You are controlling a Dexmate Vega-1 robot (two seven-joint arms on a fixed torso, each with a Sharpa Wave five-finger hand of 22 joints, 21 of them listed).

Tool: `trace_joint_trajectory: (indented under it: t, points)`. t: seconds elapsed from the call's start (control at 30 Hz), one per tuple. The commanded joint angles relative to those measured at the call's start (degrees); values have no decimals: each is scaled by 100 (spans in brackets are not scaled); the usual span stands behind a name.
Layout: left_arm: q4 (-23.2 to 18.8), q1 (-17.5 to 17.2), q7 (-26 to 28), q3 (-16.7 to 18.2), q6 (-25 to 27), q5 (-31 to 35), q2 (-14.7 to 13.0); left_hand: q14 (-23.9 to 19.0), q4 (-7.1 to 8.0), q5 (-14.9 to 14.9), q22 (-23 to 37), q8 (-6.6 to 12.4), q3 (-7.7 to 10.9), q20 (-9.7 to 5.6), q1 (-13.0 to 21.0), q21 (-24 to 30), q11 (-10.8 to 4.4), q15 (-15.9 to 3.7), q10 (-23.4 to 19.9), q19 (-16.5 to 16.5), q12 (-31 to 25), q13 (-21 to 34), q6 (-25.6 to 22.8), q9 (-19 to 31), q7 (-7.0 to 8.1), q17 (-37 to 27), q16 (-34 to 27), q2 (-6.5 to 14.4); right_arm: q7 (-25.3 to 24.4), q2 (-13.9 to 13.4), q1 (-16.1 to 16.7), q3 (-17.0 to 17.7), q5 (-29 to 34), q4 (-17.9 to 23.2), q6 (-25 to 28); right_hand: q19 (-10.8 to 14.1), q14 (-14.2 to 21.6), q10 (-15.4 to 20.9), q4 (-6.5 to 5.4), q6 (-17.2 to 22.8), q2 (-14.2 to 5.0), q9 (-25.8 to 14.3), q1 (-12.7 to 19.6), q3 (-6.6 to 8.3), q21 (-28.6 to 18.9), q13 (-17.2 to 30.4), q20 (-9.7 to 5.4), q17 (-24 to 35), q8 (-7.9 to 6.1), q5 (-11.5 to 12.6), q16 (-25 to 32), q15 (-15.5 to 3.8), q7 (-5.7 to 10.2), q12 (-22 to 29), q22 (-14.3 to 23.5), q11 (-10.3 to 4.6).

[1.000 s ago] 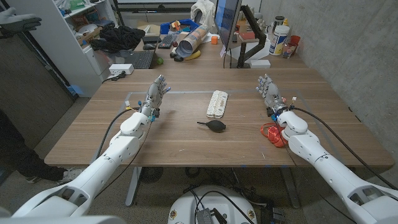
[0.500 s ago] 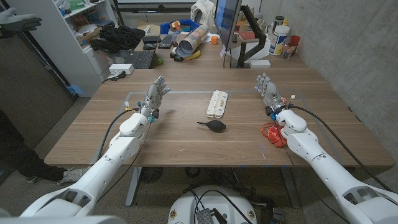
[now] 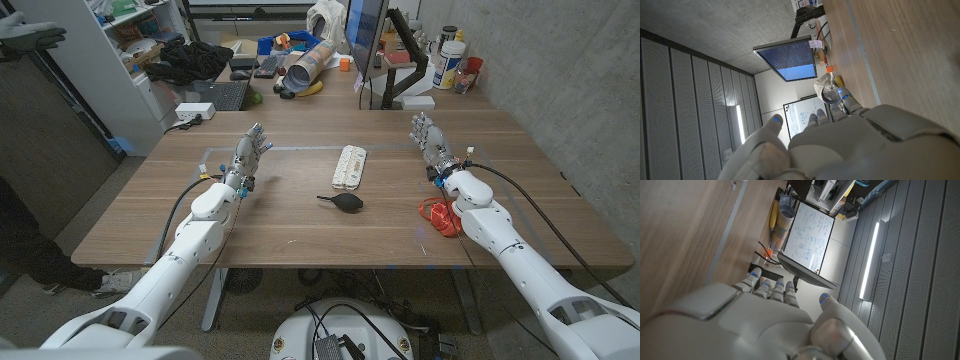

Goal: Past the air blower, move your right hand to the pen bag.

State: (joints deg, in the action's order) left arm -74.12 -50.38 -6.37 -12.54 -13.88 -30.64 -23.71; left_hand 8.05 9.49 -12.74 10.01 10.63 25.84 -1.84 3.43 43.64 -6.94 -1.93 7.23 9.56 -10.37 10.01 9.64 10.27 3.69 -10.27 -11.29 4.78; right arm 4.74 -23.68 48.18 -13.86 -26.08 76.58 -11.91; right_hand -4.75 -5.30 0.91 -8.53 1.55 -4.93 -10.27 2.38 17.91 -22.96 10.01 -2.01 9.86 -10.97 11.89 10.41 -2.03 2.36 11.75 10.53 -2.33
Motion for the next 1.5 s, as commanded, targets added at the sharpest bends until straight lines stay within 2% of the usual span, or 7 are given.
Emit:
trace_joint_trajectory:
  t: [0.03,0.83,1.5]
  points:
    - [-80,-70,-52,151,60,148,89,35,-3,-32,25,24,29,-400,8,-21,31,-235,21,228,-37,29,95,20,-23,-16,-31,311,22,4,-13,84,267,109,15,35,36,16,41,78,-421,-19,77,13,7,28,-401,4,-32,25,31,-81,27,26,7,25]
    - [-207,-144,-35,242,124,317,180,38,0,-33,22,22,23,-397,8,-61,22,-233,21,215,-35,29,91,20,-21,-16,-25,313,-21,-158,-56,53,848,396,-107,72,63,61,94,123,-437,-20,160,52,29,28,-382,3,-27,7,24,-83,40,29,6,24]
    - [-299,-195,-17,273,150,370,209,36,2,-34,23,19,18,-396,7,-94,26,-232,22,204,-35,30,91,20,-14,-15,-23,316,-17,-269,-213,-61,1304,523,-142,92,85,99,116,196,-452,-21,207,76,53,28,-381,7,-35,-10,25,-90,85,31,6,10]
